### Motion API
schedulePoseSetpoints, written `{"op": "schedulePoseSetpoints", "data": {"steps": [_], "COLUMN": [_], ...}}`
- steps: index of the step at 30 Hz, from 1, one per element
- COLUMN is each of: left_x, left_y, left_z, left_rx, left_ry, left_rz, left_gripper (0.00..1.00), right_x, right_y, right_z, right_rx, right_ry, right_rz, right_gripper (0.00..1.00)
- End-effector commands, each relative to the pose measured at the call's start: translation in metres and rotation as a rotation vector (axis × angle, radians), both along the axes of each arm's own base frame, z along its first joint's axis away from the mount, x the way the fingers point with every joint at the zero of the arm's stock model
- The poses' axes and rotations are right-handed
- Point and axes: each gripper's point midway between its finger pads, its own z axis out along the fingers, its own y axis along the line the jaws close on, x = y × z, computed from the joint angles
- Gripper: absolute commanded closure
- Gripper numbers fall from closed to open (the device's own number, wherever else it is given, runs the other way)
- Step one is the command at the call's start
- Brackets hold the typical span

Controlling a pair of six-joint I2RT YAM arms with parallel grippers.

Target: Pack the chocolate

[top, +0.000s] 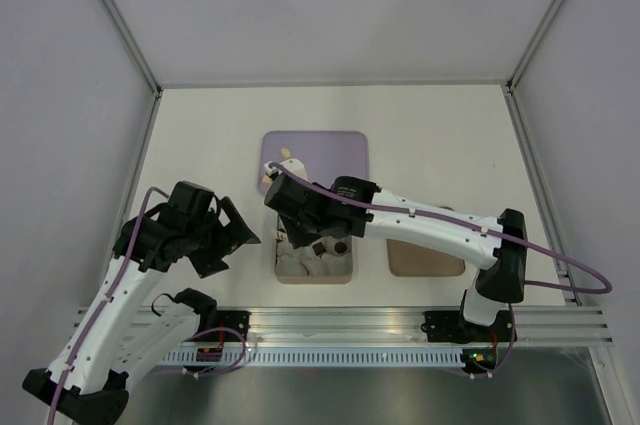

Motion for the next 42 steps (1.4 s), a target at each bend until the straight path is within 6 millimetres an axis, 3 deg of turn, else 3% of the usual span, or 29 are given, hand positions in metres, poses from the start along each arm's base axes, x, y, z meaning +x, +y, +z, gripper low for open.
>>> {"op": "schedulePoseSetpoints", "data": {"steps": [1,15,31,38,42], "left_x": [-0.01,-0.022,-0.015,-0.014,-0.014], "left_y": [-0.004,0.004,0.004,0.003,0.004], "left_z": [0.007,0.01,0.016,0.018,0.02], "left_rx": [-0.041,-0.034,-0.015,-0.018,-0.02], "left_ry": [0.015,0.014,0.001,0.001,-0.002], "left_rz": [-0.016,0.007,-0.005,-0.001,0.009], "left_gripper": [0.0,0.0,0.0,0.01,0.0], "right_x": [-0.004,0.001,0.013,0.018,0.017], "right_y": [0.001,-0.001,0.006,0.013,0.014], "right_z": [-0.018,-0.056,-0.083,-0.086,-0.088], "right_rx": [-0.061,-0.17,-0.244,-0.225,-0.23], "right_ry": [0.024,0.037,0.043,0.034,0.042], "right_rz": [-0.049,-0.077,-0.044,-0.039,-0.036], "right_gripper": [0.83,0.83,0.83,0.77,0.68]}}
